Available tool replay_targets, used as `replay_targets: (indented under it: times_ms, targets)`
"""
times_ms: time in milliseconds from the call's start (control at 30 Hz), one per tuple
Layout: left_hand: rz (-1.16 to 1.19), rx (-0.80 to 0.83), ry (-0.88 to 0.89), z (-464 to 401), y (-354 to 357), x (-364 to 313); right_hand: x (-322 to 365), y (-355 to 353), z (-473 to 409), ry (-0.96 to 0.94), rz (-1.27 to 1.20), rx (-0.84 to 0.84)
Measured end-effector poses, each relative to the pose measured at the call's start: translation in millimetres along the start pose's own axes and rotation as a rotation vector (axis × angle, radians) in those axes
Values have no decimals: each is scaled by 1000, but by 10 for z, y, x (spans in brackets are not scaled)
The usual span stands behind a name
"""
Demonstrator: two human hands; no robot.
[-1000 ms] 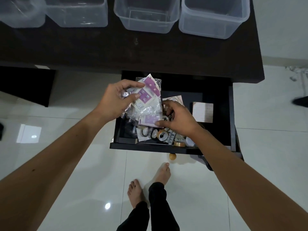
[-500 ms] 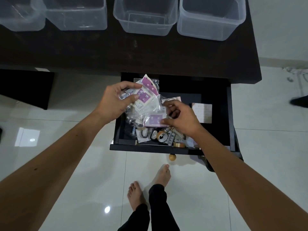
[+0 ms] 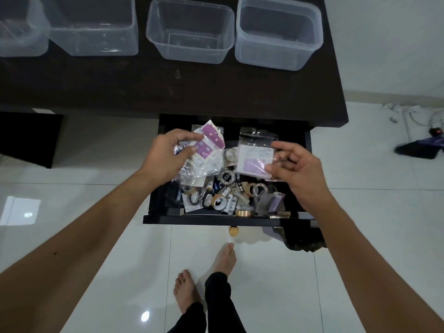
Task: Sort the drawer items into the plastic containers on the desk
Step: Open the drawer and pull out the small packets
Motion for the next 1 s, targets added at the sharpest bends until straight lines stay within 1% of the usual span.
replay_targets:
  times_ms: [100, 167, 267, 367, 433, 500, 567, 600, 667, 733, 800, 867, 933, 1000]
  targets:
    - [-49, 4, -12, -2, 152, -51, 99, -158, 49, -35, -102, -39]
    - [-25, 34, -37, 5, 301, -131, 126, -164, 56, -43, -110, -30]
    - [160, 119, -84, 30, 555, -305, 87, -51, 18, -31, -39, 27]
    - [324, 169, -97, 19, 748, -431, 6, 73, -23, -15, 34, 107]
    - [352, 193, -97, -4, 827, -447, -2, 78, -26, -18, 67, 132]
    - [308, 195, -90, -46, 853, -411, 11, 1, -10, -15, 106, 128]
    - [251, 185, -53, -72, 822, -379, -9, -129, 1, 16, 173, 126]
    - [246, 182, -36, -75, 807, -366, -40, -188, 0, 45, 215, 151]
    - [241, 182, 4, -69, 786, -355, -138, -237, 7, 134, 298, 258]
    - [215, 178, 27, -65, 779, -330, -215, -213, 21, 196, 442, 372]
    - [174, 192, 40, -68, 782, -291, -240, -160, 13, 176, 634, 450]
    - [162, 229, 52, -68, 793, -249, -274, -101, -1, 158, 762, 512]
    - [160, 258, 66, -59, 797, -227, -320, -59, -13, 173, 812, 551]
    - [147, 261, 76, -66, 787, -201, -345, -53, -32, 174, 849, 542]
Point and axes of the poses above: each hand's wrist, its own z-axis away from the middle knuckle, its own y-axis out of the palm, x = y × z, the point moved 6 cm from there along -z, towards the middle knuckle, and after that the axes turned 6 degrees about -z, right-handed, at the moved point
